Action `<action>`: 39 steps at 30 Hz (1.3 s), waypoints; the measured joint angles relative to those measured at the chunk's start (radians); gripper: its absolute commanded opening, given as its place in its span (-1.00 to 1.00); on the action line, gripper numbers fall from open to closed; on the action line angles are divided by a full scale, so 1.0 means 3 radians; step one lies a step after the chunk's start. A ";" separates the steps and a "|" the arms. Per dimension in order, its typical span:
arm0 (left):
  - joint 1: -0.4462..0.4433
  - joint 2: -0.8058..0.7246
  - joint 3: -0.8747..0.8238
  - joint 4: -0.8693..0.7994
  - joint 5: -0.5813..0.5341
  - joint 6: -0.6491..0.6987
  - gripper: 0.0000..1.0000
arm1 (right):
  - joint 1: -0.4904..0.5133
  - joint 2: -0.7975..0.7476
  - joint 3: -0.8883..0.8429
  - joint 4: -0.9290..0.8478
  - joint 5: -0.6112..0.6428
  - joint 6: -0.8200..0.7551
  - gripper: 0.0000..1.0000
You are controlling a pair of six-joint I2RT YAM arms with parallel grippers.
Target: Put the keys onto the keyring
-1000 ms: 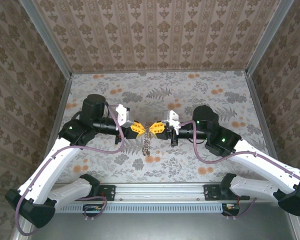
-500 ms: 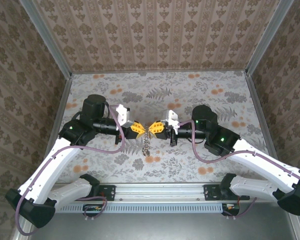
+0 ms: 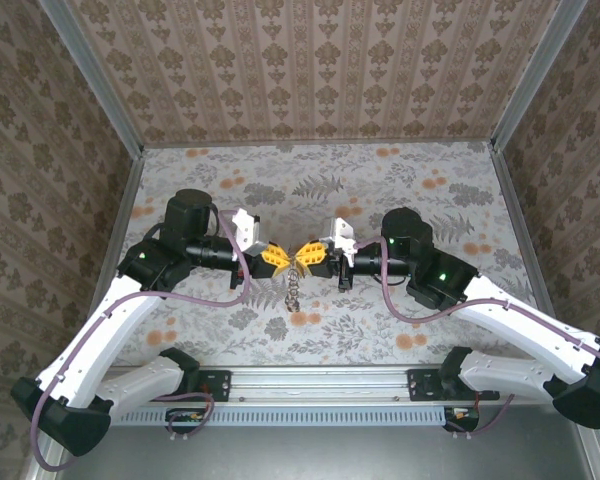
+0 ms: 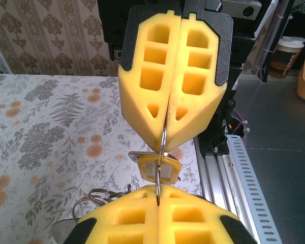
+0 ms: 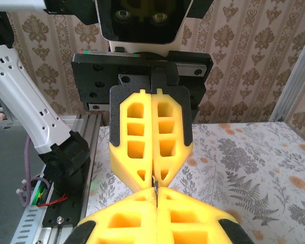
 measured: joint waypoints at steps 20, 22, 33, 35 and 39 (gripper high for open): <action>0.0005 0.0000 -0.0033 -0.0003 0.0000 -0.0001 -1.00 | -0.0022 0.0039 0.0023 -0.0079 -0.0042 -0.0004 -1.00; 0.0010 0.0000 -0.0038 -0.0004 0.0000 0.0000 -1.00 | -0.0023 0.0051 0.0036 -0.0095 -0.0041 -0.0005 -1.00; 0.0024 -0.0006 -0.0039 -0.0003 0.0000 -0.0001 -1.00 | -0.0027 0.0095 0.0095 -0.0254 -0.0045 -0.0090 -1.00; 0.0024 -0.0006 -0.0041 -0.0003 0.0000 -0.0001 -1.00 | -0.0028 0.0098 0.0103 -0.0280 -0.0043 -0.0094 -1.00; 0.0025 -0.0006 -0.0041 -0.0003 0.0000 0.0000 -1.00 | -0.0028 0.0111 0.0125 -0.0322 -0.0045 -0.0132 -1.00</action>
